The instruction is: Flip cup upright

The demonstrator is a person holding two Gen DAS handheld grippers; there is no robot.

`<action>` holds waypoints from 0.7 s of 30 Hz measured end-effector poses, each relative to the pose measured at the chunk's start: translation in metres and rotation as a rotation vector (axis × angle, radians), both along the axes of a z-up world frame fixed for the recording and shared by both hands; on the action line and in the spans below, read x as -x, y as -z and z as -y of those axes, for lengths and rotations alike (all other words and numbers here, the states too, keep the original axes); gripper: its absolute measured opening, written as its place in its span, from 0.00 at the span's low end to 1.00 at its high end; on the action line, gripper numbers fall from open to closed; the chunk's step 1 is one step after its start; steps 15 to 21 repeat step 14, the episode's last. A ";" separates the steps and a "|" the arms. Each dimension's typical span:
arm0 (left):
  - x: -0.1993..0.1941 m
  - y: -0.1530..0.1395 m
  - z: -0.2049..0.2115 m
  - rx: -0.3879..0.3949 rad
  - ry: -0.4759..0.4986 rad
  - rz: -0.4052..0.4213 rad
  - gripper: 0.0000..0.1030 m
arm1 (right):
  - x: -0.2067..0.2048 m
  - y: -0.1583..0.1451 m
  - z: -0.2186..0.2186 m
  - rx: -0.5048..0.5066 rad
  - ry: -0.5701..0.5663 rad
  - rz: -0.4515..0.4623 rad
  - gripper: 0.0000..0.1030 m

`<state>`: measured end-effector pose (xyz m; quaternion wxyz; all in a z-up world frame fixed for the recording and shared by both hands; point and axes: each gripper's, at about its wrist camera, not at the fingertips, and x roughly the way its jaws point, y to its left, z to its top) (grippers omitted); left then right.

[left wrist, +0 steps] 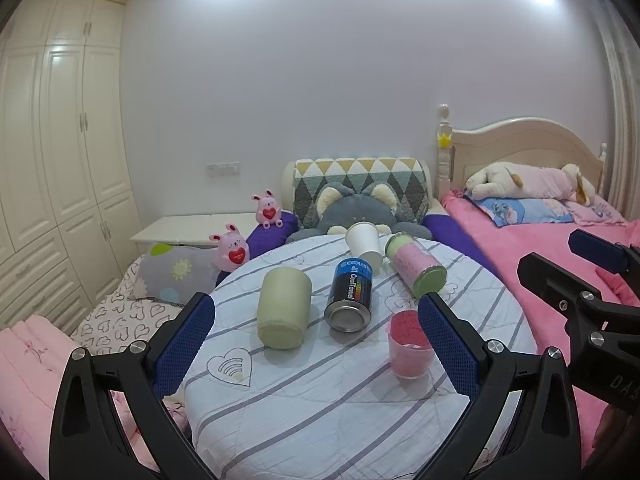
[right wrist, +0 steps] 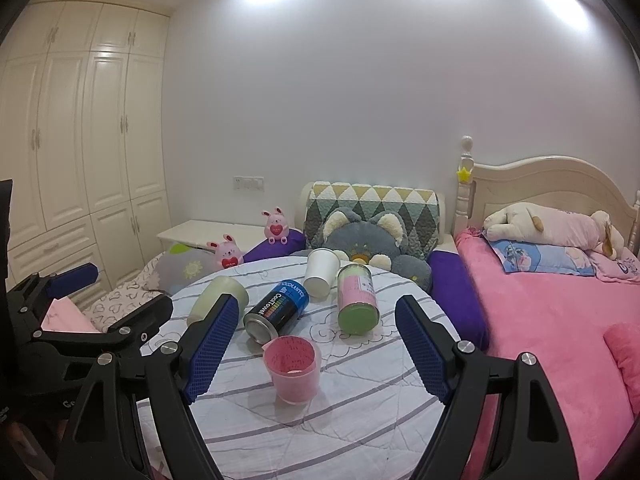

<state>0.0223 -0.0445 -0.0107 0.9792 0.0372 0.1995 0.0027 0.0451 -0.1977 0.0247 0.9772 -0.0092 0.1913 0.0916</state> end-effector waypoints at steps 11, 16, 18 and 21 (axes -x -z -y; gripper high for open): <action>-0.001 0.001 -0.001 0.006 0.002 0.000 1.00 | -0.001 0.002 0.000 0.004 0.002 -0.002 0.80; -0.001 0.001 -0.002 0.002 0.002 0.000 1.00 | -0.001 0.003 0.000 0.003 0.002 -0.004 0.80; -0.001 0.001 -0.002 0.002 0.002 0.000 1.00 | -0.001 0.003 0.000 0.003 0.002 -0.004 0.80; -0.001 0.001 -0.002 0.002 0.002 0.000 1.00 | -0.001 0.003 0.000 0.003 0.002 -0.004 0.80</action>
